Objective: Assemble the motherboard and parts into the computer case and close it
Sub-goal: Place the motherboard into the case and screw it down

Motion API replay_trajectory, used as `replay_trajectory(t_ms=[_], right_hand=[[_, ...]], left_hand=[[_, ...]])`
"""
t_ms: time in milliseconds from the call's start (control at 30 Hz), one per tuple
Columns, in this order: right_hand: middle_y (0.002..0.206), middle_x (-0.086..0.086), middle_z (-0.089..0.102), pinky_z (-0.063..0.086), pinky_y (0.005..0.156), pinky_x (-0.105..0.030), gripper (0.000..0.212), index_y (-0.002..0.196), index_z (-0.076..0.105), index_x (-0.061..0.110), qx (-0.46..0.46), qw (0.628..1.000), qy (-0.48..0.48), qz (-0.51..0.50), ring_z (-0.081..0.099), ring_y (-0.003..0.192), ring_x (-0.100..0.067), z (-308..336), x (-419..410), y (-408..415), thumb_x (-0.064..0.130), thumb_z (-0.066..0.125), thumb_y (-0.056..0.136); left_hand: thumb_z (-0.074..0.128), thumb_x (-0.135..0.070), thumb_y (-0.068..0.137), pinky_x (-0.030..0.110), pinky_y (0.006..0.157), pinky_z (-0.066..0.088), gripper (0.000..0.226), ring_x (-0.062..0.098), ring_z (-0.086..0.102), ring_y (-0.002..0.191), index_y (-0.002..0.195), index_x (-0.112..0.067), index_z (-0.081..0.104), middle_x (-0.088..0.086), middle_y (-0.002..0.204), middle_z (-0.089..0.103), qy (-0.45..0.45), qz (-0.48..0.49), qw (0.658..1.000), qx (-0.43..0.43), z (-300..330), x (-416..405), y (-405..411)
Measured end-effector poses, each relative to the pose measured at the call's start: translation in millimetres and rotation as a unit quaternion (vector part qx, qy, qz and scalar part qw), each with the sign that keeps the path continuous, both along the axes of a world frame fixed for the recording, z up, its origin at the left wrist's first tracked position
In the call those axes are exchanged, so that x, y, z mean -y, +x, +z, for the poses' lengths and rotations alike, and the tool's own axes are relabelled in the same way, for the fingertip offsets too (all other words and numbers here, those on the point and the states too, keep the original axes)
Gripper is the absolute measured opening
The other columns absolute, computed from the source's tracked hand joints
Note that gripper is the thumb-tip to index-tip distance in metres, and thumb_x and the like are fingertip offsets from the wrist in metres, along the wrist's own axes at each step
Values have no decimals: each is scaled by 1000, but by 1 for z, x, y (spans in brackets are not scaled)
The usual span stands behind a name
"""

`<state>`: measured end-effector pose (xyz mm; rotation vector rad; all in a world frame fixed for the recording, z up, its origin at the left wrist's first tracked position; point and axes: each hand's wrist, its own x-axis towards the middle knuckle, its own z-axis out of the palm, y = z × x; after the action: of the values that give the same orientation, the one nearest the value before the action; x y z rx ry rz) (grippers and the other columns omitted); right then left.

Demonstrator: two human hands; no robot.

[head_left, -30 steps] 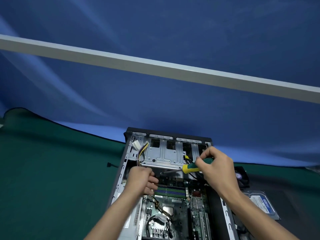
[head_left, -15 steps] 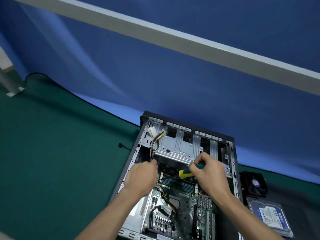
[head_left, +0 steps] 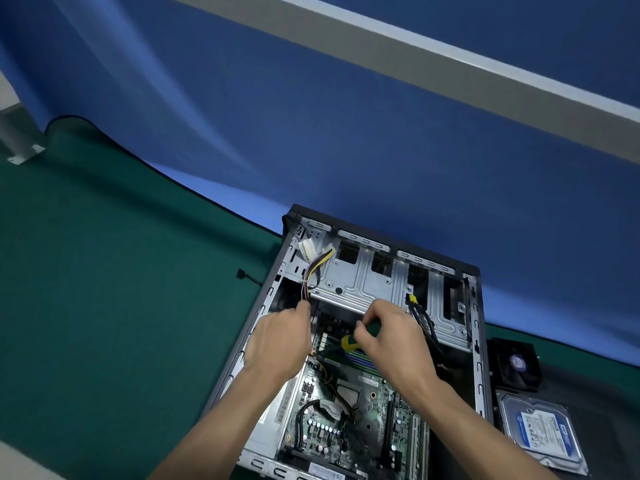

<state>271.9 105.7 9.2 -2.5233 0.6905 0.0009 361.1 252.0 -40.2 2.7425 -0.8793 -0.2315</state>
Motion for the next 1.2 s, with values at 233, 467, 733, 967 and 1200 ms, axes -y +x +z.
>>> replay_trajectory(t_ms=[233, 467, 733, 967, 1200], right_hand=[[78, 10, 50, 35, 57, -23, 18, 77, 46, 22, 2, 998, -31, 53, 52, 68, -12, 1, -8, 1, 27, 57, 91], [83, 8, 49, 34, 60, -23, 16, 82, 44, 23, 2, 994, -56, 93, 51, 68, -14, 0, -14, 2, 30, 53, 93], [88, 6, 48, 32, 60, -28, 13, 90, 49, 20, -7, 985, -106, 133, 48, 64, -18, -2, -20, 5, 32, 49, 94], [89, 1, 54, 42, 61, -32, 15, 84, 40, 21, -12, 985, -98, 140, 54, 70, -24, 3, -22, 22, 26, 50, 93], [85, 2, 50, 36, 60, -30, 14, 83, 40, 19, -39, 984, -100, 139, 51, 70, -23, 8, -23, 38, 24, 50, 93]], left_hand=[[35, -16, 97, 30, 54, 35, 20, 21, 52, 58, 103, -17, 54, -1, 79, 67, 3, -4, 1000, 3, 2, 1, 0], [36, -17, 97, 30, 55, 37, 19, 23, 61, 64, 101, -18, 55, -1, 78, 67, -10, -4, 1000, 6, 1, 0, -1], [33, -20, 98, 36, 56, 40, 22, 27, 58, 64, 96, -17, 55, 2, 74, 66, -19, -1, 1000, 15, -3, 1, 0], [33, -18, 98, 35, 55, 36, 21, 26, 50, 59, 98, -16, 54, 4, 75, 65, -16, 1, 1000, 20, -2, 0, 0], [34, -18, 97, 35, 55, 33, 19, 29, 56, 65, 97, -16, 52, 5, 78, 66, -20, 9, 1000, 12, 1, 0, -1]])
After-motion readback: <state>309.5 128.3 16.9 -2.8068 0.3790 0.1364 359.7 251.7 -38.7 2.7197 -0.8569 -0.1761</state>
